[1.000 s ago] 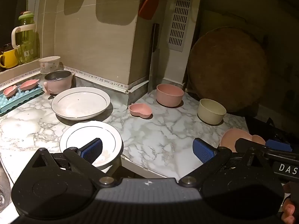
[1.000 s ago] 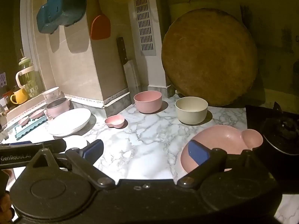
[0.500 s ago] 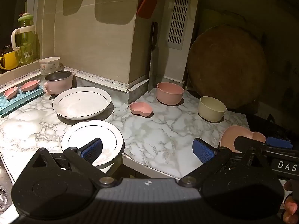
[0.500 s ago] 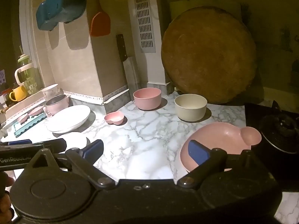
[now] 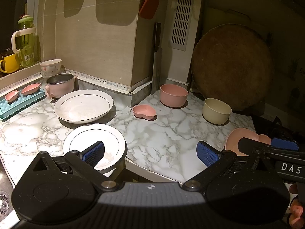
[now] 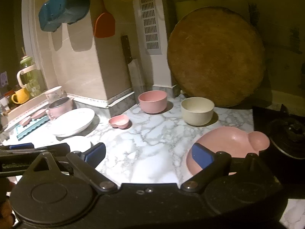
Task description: Organize plates and bowls
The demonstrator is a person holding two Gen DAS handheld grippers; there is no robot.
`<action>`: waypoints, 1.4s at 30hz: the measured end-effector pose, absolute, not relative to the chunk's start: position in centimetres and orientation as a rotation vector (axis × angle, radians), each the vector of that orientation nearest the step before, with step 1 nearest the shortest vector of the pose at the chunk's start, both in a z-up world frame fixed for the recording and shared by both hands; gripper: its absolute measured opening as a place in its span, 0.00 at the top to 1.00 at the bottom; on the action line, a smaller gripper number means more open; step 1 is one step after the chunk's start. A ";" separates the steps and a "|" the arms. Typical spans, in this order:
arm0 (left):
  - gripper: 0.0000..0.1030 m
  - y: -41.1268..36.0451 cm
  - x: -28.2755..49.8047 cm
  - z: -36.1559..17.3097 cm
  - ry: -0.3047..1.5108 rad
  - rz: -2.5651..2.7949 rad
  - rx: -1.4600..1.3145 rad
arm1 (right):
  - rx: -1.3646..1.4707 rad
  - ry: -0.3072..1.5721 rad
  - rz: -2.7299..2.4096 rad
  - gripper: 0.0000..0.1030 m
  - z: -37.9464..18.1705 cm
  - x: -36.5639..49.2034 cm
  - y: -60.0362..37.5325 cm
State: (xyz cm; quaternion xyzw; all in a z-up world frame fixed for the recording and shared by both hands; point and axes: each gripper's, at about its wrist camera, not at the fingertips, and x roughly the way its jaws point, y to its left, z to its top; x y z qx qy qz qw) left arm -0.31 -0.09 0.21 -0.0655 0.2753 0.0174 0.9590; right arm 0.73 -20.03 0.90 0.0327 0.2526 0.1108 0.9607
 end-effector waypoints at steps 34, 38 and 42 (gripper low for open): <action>0.00 -2.1 -2.1 0.5 0.540 0.046 -0.126 | 0.063 0.476 0.197 0.05 1.6 -1.1 -22.2; 0.00 -2.7 -2.5 0.6 0.537 0.048 -0.125 | 0.057 0.463 0.178 0.06 1.7 -1.4 -22.7; 0.00 -3.2 -2.7 0.6 0.540 0.047 -0.128 | 0.054 0.461 0.157 0.06 1.7 -1.7 -23.3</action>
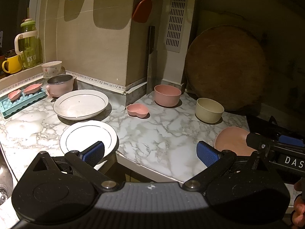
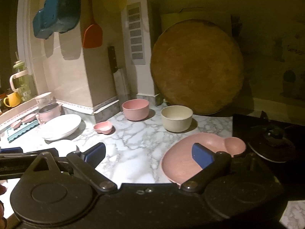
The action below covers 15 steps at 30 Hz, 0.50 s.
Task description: Organize plates and bowls
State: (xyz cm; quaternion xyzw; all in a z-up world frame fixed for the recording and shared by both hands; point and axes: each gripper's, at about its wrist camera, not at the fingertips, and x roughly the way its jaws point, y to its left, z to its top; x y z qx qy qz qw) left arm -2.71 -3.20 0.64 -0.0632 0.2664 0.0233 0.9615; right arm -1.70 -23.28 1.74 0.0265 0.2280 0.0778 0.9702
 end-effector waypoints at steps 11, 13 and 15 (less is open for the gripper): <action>0.00 -2.2 -2.3 0.5 0.542 0.059 -0.144 | 0.028 0.450 0.186 0.06 1.8 -1.4 -22.6; 0.00 -1.6 -1.9 0.5 0.539 0.061 -0.142 | 0.015 0.442 0.205 0.06 1.9 -1.0 -21.8; 0.00 -0.8 -1.3 0.3 0.539 0.061 -0.141 | 0.005 0.438 0.219 0.05 2.1 -0.4 -20.7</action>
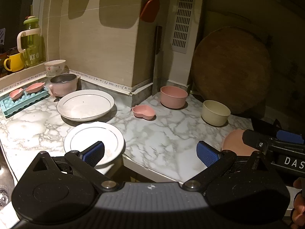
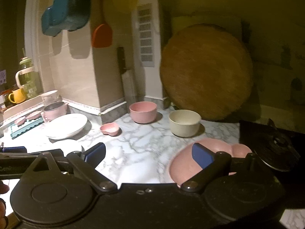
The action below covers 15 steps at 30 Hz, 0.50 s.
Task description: Organize plates and bowls
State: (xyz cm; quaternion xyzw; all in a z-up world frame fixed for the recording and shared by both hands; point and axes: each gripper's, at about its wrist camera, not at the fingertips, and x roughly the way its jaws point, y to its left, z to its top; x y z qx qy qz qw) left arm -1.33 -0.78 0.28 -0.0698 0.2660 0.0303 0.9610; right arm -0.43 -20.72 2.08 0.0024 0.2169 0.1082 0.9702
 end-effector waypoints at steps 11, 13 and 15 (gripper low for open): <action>0.00 5.8 3.8 -0.6 0.582 0.099 -0.170 | 0.041 0.545 0.332 0.06 2.4 6.3 -13.9; 0.00 7.4 4.9 -0.9 0.602 0.104 -0.191 | 0.029 0.560 0.353 0.06 2.2 7.6 -12.2; 0.00 9.3 6.0 -1.2 0.609 0.119 -0.219 | 0.025 0.572 0.386 0.06 2.1 8.9 -10.8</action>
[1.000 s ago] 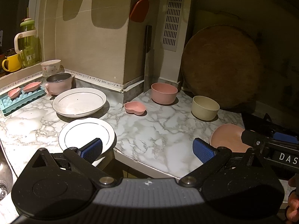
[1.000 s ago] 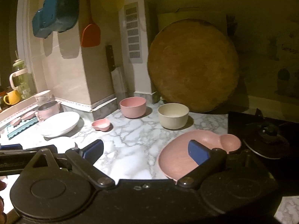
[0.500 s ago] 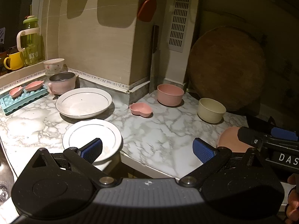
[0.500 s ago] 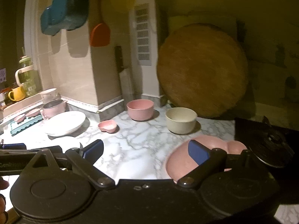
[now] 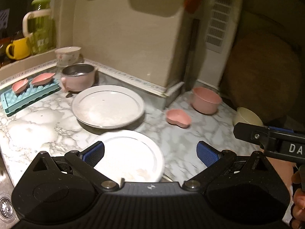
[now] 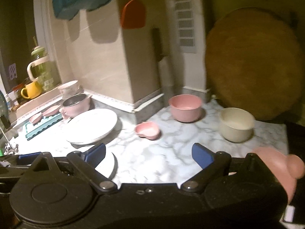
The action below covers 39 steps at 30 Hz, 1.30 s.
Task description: Organize plates and bowls
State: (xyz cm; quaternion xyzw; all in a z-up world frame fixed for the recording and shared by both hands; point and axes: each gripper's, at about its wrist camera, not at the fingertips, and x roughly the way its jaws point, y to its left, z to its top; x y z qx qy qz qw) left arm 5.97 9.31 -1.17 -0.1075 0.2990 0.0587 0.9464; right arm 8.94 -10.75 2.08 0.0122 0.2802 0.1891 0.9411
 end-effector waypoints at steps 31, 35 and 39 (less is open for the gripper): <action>0.10 31.2 23.4 -7.6 0.827 0.372 -0.551 | 0.200 1.089 0.405 0.63 -7.1 31.9 4.1; 0.22 31.8 24.1 -8.3 0.863 0.354 -0.542 | 0.188 1.092 0.420 0.66 -7.2 32.5 4.5; 0.24 32.3 24.8 -8.5 0.889 0.334 -0.512 | 0.194 1.110 0.433 0.75 -7.4 33.1 4.8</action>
